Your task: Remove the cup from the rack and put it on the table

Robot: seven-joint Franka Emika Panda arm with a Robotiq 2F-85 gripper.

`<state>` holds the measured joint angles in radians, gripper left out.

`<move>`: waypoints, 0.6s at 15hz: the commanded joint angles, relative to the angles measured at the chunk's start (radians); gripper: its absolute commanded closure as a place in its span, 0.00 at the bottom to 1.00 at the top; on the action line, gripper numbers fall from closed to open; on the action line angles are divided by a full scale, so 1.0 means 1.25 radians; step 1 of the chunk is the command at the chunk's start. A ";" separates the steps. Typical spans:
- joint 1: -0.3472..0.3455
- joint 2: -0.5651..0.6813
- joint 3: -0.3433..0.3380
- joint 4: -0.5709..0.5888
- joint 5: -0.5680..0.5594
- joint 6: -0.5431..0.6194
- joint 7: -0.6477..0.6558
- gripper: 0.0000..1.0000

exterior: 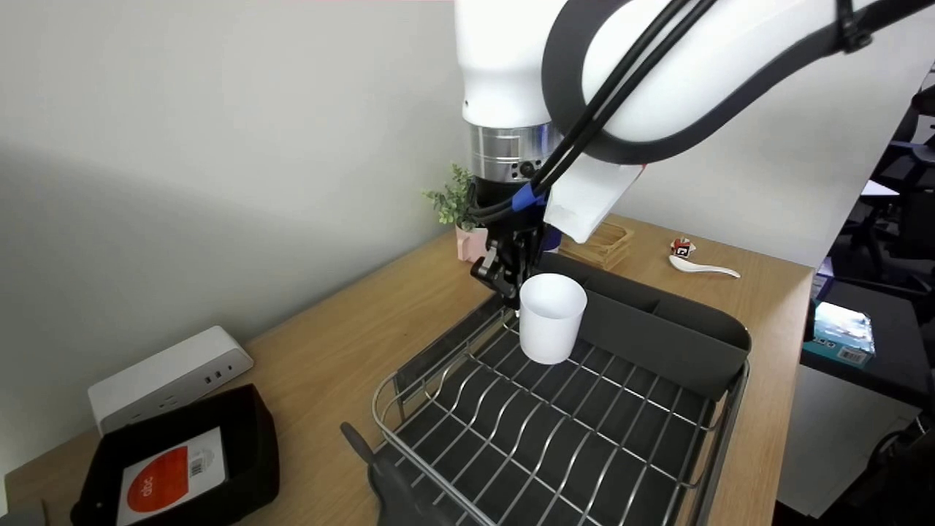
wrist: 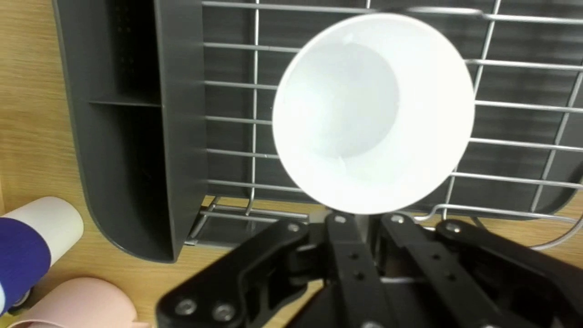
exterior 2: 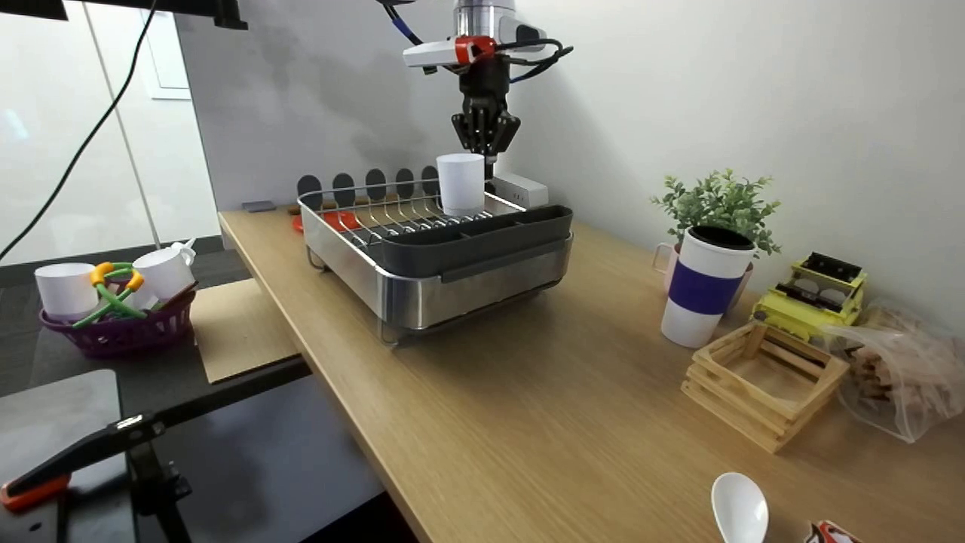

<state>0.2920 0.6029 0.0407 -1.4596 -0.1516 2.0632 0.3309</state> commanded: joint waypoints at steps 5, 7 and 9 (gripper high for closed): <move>0.006 -0.114 -0.003 -0.113 -0.023 0.015 0.035 0.98; 0.002 -0.133 -0.002 -0.130 -0.022 0.016 0.038 0.98; -0.001 -0.154 -0.001 -0.149 -0.021 0.017 0.042 0.98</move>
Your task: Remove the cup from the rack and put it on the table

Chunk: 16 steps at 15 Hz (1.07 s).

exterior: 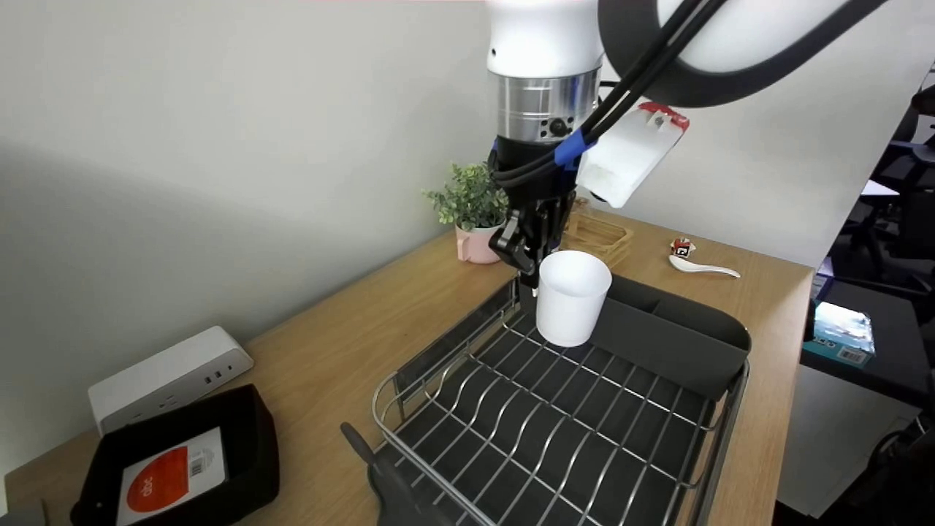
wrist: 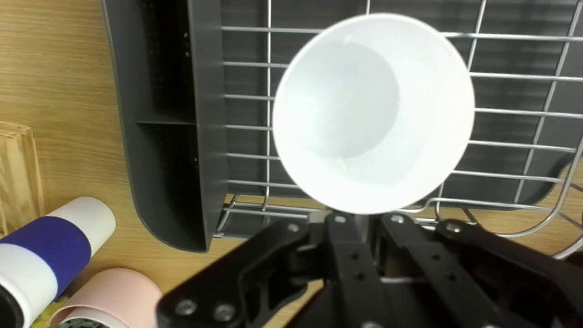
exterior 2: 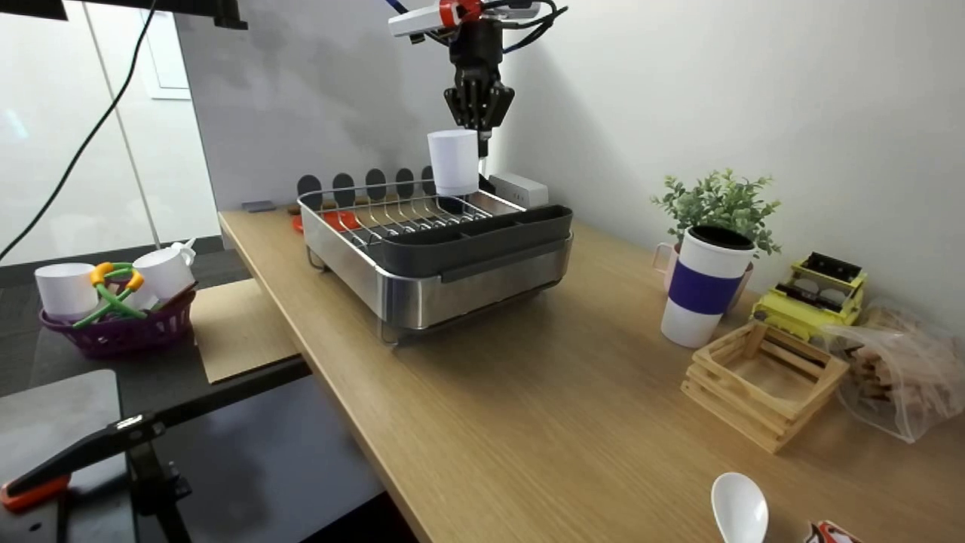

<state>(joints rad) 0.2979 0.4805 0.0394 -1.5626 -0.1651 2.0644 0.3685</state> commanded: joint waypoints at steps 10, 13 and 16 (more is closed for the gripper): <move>-0.015 -0.072 0.009 -0.062 -0.004 0.000 0.009 0.91; -0.015 -0.072 0.009 -0.065 -0.004 0.001 0.009 0.91; -0.015 -0.072 0.009 -0.067 -0.004 0.001 0.009 0.91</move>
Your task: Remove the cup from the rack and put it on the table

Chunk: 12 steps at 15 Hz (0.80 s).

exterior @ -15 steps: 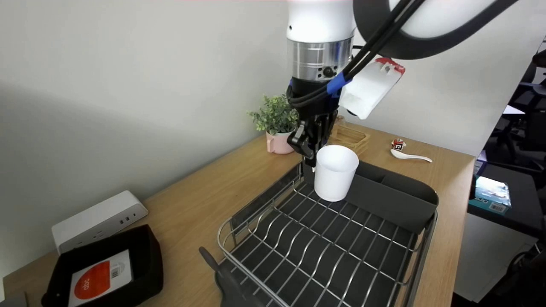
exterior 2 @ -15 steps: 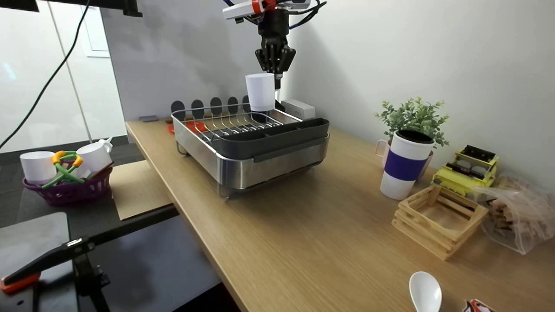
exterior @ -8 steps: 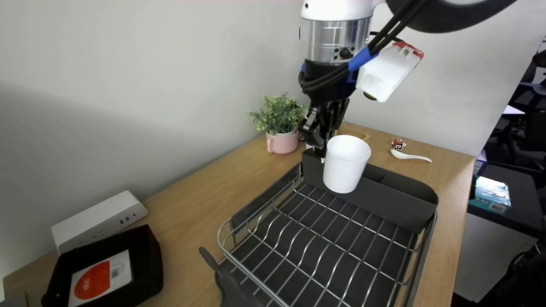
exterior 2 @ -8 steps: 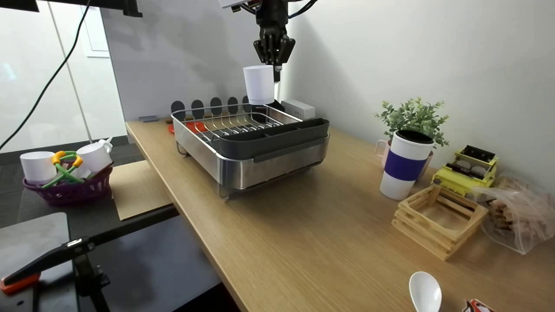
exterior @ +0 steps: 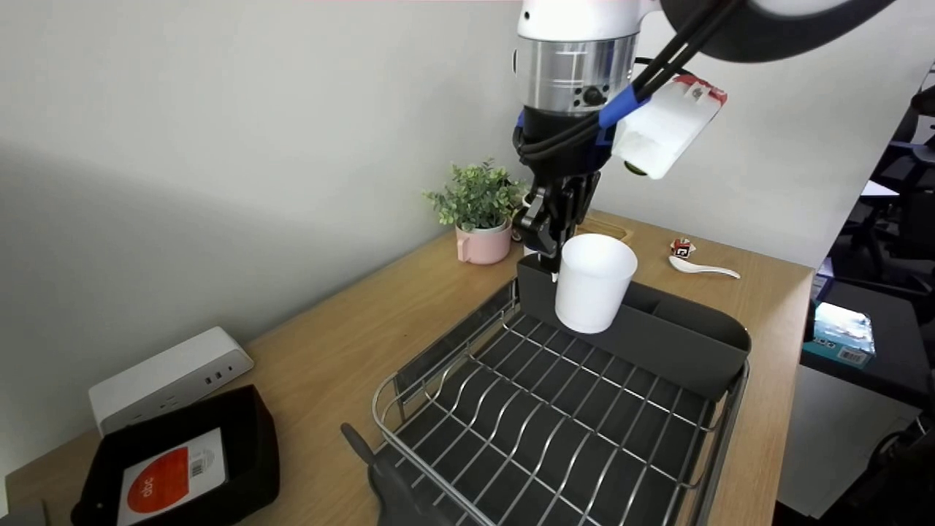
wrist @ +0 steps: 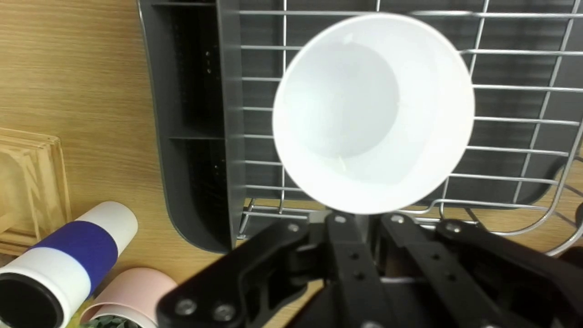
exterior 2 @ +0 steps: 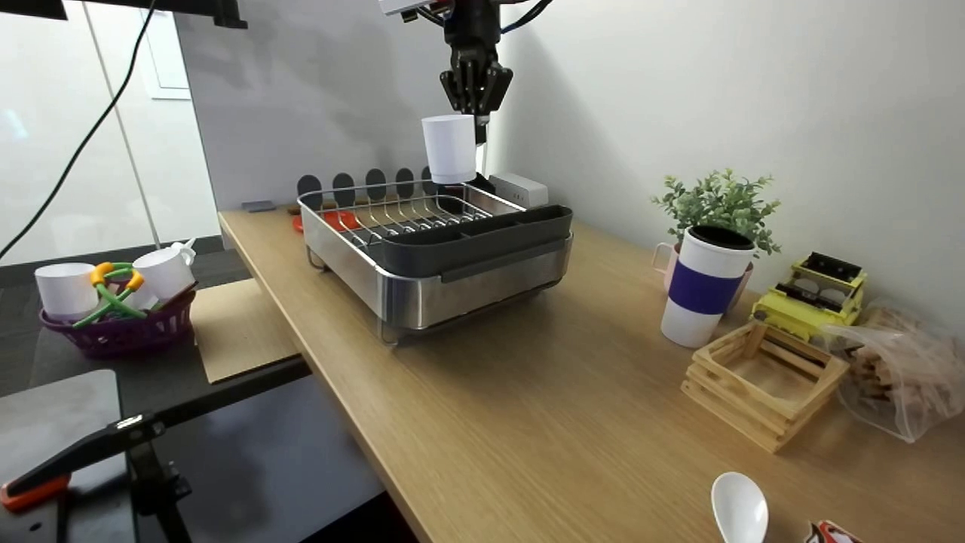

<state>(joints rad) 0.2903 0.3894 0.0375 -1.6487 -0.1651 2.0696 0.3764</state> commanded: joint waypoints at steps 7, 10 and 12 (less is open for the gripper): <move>-0.007 -0.019 0.010 -0.008 -0.010 0.007 0.009 0.98; -0.006 -0.032 0.006 -0.011 -0.019 0.005 0.017 0.98; -0.007 -0.043 0.004 -0.014 -0.023 0.002 0.024 0.98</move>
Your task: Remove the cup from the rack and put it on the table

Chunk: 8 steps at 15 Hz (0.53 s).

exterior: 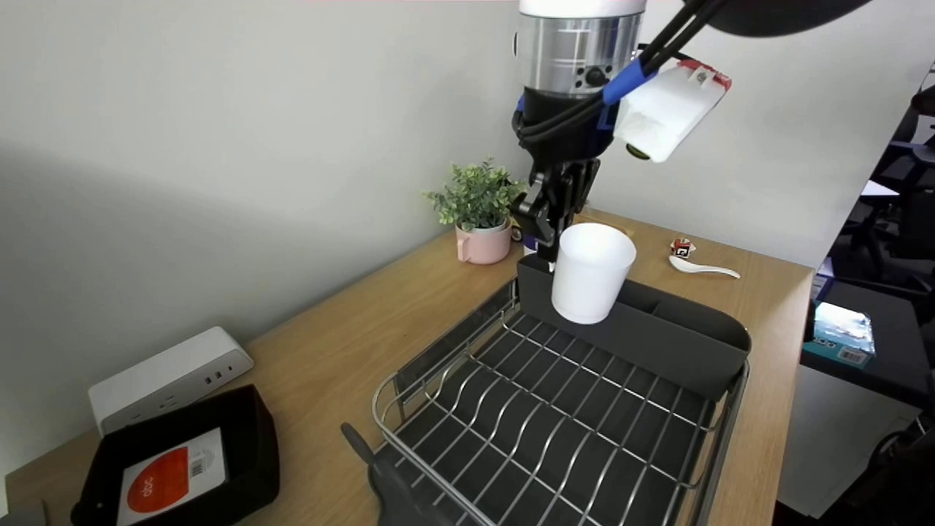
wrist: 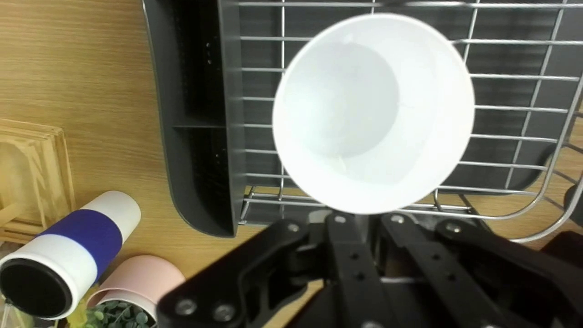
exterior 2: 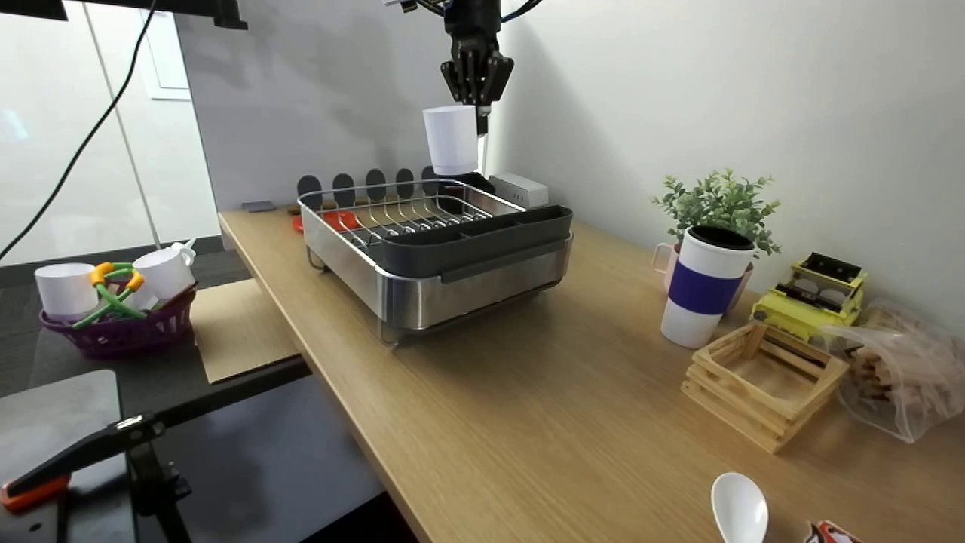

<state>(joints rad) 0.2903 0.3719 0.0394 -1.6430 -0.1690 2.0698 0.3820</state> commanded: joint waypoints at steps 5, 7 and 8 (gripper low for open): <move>-0.018 -0.058 0.000 -0.024 -0.018 0.004 0.032 0.98; -0.025 -0.068 0.000 -0.025 -0.015 0.004 0.032 0.98; -0.029 -0.071 0.000 -0.025 -0.014 0.004 0.032 0.98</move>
<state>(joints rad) 0.2749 0.3191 0.0329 -1.6437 -0.1762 2.0698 0.4098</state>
